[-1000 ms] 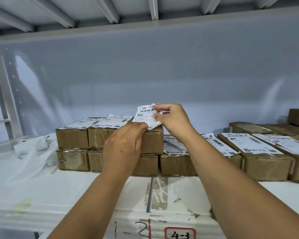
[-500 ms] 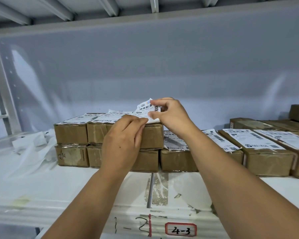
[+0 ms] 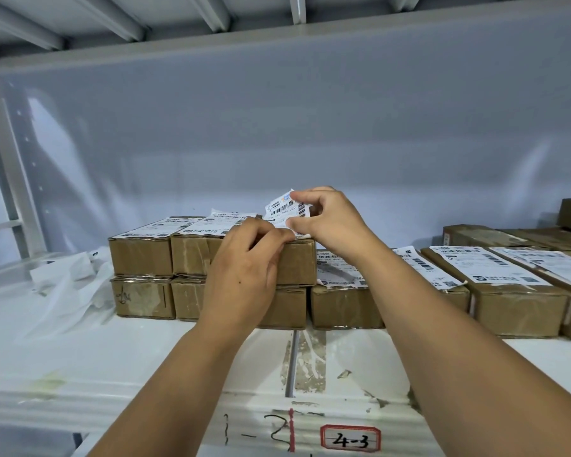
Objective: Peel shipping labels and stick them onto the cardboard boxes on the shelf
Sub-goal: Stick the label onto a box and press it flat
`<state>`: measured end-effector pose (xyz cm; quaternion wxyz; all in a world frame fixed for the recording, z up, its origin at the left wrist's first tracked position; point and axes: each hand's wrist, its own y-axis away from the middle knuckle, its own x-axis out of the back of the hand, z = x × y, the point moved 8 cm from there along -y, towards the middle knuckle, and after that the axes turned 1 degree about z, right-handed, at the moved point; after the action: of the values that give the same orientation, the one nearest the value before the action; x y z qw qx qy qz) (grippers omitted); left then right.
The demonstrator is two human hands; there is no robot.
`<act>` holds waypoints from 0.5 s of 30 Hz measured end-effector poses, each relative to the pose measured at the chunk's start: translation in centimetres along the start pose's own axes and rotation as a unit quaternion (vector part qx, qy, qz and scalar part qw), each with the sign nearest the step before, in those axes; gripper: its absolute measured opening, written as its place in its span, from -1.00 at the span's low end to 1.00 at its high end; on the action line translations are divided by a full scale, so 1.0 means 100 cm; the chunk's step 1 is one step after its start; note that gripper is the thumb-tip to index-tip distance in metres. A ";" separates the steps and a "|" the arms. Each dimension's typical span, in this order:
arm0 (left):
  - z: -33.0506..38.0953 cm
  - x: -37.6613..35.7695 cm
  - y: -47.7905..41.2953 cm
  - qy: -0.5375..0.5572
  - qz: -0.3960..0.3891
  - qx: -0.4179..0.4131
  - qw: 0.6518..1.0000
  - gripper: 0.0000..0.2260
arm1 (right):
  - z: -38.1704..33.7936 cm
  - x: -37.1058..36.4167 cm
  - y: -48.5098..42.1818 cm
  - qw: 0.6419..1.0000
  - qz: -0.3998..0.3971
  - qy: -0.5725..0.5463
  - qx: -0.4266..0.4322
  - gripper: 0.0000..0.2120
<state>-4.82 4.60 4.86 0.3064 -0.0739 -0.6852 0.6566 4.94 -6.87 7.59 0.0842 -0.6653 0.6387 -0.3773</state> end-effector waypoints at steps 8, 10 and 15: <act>0.009 0.004 0.001 -0.097 0.032 -0.053 0.993 -0.79 | 0.011 0.000 0.002 0.998 -0.031 0.001 -0.053 -0.52; 0.012 0.002 0.001 -0.103 0.026 -0.055 0.993 -0.79 | 0.016 0.001 0.001 0.997 -0.025 0.009 -0.075 -0.54; 0.015 0.000 0.001 -0.108 -0.002 -0.035 0.994 -0.80 | 0.026 0.004 0.002 0.991 -0.014 0.026 -0.130 -0.69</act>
<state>-5.66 3.32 4.81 0.2292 -0.0124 -0.7369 0.6358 6.35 -8.21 5.76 -0.0249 -0.6695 0.6751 -0.3090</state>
